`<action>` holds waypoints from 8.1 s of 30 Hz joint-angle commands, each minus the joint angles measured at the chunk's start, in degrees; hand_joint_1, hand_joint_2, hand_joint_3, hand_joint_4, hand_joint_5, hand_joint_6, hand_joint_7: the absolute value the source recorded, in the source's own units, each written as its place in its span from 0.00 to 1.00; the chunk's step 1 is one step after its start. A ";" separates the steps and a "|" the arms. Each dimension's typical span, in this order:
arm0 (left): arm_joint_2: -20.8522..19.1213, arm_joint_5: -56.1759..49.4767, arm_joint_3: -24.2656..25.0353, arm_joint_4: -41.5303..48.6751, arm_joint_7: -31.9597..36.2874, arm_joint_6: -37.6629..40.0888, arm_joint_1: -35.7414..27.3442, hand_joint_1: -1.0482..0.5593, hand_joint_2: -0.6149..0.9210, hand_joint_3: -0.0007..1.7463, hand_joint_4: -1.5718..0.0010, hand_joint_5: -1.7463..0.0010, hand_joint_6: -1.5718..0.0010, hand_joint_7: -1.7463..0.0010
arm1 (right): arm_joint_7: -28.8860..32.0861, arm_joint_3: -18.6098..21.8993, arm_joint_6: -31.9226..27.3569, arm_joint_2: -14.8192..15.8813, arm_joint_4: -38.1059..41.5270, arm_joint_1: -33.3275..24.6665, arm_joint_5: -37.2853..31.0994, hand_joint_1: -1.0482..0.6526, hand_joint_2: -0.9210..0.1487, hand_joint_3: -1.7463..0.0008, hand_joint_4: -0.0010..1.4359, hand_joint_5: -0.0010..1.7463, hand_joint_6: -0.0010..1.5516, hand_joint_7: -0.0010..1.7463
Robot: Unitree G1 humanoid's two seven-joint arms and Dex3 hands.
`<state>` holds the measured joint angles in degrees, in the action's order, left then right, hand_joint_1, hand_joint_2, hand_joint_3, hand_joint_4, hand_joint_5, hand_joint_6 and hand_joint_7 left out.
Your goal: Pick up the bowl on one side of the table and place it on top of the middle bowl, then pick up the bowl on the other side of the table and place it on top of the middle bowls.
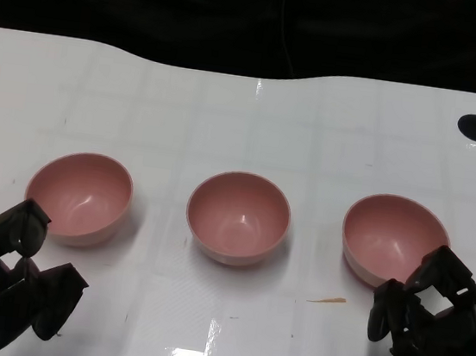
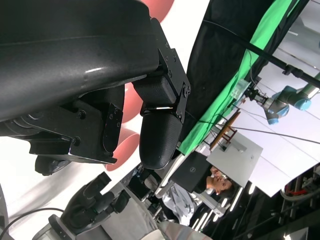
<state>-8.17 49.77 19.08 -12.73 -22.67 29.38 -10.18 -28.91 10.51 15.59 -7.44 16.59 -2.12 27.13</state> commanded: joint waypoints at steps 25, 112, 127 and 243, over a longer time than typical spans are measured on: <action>-1.10 -0.93 0.57 0.01 1.93 0.02 0.53 0.72 1.00 0.93 0.17 0.00 0.48 0.00 | -0.73 1.64 2.42 -0.01 1.59 0.16 1.44 0.60 0.37 0.29 0.68 1.00 0.47 0.94; -18.83 -98.28 -42.56 52.40 28.92 -41.21 37.54 0.11 1.00 0.21 0.60 0.99 0.56 0.99 | 1.27 -1.24 2.23 -1.89 -1.44 -1.91 0.54 0.59 0.33 0.34 0.67 1.00 0.47 0.92; -15.21 -96.62 -46.86 70.40 37.33 -45.71 42.62 0.47 1.00 0.17 0.44 0.97 0.44 0.98 | 0.91 -1.17 2.54 -1.75 -1.47 -2.13 0.56 0.60 0.37 0.30 0.68 1.00 0.47 0.94; -7.67 -95.05 -51.83 47.52 16.13 -48.89 49.68 0.23 1.00 0.20 0.65 0.87 0.58 0.94 | 0.68 -1.21 2.06 -2.26 -2.16 -2.61 0.68 0.60 0.35 0.31 0.68 1.00 0.46 0.95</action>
<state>-14.42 -45.12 -32.52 36.55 -4.36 -20.61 40.27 -28.31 8.85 17.38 -9.94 14.88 -4.40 27.25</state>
